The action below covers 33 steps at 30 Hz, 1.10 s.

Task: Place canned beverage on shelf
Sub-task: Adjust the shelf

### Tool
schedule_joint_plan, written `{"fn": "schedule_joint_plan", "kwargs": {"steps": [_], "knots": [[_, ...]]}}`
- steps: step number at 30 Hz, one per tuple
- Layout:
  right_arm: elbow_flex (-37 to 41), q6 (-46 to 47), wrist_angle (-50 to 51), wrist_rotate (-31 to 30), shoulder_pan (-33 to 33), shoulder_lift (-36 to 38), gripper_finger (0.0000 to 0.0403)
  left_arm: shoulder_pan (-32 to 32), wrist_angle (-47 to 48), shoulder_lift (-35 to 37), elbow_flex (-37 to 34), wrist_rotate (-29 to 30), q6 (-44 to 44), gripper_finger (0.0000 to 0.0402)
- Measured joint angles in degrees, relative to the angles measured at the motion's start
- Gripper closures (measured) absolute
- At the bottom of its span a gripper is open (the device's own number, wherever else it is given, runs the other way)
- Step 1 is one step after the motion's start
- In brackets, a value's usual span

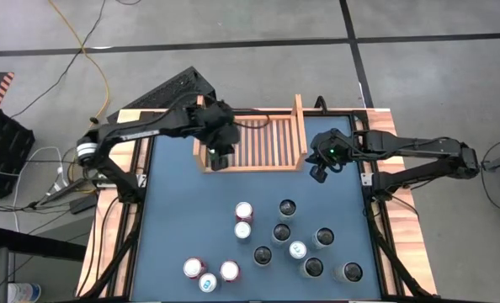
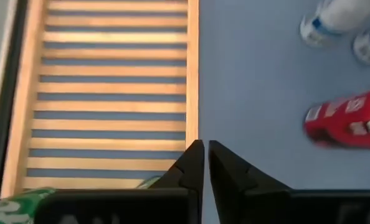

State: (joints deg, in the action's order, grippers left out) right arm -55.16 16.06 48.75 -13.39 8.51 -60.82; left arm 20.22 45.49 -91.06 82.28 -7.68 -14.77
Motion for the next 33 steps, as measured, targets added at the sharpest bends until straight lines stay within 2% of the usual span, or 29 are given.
{"fn": "schedule_joint_plan", "kwargs": {"steps": [11,18,24,33], "knots": [[0.0,0.0,0.0,0.0,0.0,0.0,0.0403,0.1,3.8,-6.5,0.5,4.3,-2.4,0.0401],[0.0,0.0,0.1,0.0,0.0,0.0,0.0403,0.1,6.1,-6.6,0.1,10.5,-2.6,0.0401],[0.0,0.0,0.1,0.0,-0.1,0.0,0.0403,0.2,6.7,-6.6,-0.1,10.0,-3.1,0.0401],[0.0,0.0,0.1,0.0,-0.1,0.0,0.0403,0.2,10.9,-6.6,-0.1,13.6,-3.2,0.0401]]}}
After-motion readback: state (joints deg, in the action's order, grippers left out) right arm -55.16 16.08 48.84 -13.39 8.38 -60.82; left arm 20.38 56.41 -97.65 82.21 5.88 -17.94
